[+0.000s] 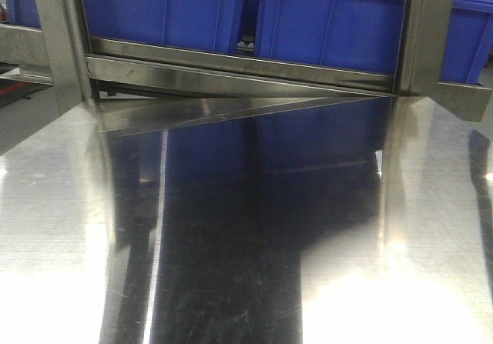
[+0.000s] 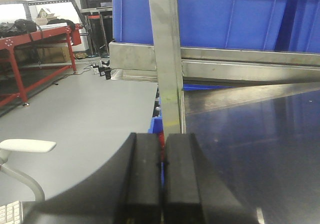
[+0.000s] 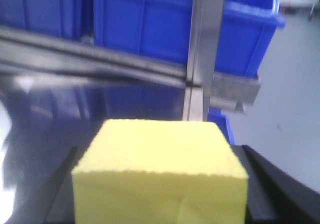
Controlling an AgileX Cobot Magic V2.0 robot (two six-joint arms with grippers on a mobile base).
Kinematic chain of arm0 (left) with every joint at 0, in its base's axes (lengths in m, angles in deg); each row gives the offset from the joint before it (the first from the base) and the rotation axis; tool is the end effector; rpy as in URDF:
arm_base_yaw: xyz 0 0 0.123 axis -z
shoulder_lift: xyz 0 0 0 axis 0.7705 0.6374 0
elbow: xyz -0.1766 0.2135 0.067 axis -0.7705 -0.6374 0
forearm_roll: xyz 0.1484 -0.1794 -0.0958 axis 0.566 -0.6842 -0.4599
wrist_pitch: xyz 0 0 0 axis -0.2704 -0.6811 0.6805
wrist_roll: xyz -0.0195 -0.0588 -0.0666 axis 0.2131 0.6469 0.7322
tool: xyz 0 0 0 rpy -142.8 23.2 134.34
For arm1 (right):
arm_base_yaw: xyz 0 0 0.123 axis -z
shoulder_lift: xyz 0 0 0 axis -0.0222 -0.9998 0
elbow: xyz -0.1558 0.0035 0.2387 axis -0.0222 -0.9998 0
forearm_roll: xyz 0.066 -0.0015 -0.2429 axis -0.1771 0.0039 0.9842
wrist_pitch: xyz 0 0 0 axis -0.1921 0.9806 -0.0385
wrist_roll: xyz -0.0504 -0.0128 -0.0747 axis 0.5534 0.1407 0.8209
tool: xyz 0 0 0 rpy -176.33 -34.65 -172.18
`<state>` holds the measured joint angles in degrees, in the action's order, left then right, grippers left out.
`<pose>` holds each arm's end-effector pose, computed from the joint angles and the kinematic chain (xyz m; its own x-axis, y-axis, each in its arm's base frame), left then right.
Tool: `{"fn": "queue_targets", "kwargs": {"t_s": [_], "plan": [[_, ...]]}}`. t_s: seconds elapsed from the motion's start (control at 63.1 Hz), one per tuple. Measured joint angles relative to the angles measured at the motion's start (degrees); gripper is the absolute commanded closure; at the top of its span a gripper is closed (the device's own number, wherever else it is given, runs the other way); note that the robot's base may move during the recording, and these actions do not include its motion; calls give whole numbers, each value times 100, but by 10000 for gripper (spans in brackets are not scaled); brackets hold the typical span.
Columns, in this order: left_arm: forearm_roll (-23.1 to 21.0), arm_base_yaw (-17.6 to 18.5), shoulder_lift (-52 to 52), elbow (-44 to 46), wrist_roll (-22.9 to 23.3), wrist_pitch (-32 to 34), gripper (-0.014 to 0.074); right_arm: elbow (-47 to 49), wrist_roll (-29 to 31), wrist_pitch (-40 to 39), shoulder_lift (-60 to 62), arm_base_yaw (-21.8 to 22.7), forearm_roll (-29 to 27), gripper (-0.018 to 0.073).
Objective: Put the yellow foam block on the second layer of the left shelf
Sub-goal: 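Drive the base away from the table holding the block in the right gripper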
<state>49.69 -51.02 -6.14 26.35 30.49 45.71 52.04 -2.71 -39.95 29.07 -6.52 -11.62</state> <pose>0.0561 0.0006 0.2073 0.0350 0.0353 -0.9988 -0.0117 0.9993 0.0349 0.0885 0.0080 0.2781 -0.0650 0.0503 -0.9966 -0.0866 0.9947 0.0559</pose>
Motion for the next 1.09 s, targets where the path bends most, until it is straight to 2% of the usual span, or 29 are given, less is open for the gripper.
{"fn": "queue_targets", "kwargs": {"t_s": [0.238,1.093], "plan": [[0,0,0,0,0,0,472,-139,0,-478,478,11,0,69],[0,0,0,0,0,0,472,-151,12,-478,481,11,0,69]]}}
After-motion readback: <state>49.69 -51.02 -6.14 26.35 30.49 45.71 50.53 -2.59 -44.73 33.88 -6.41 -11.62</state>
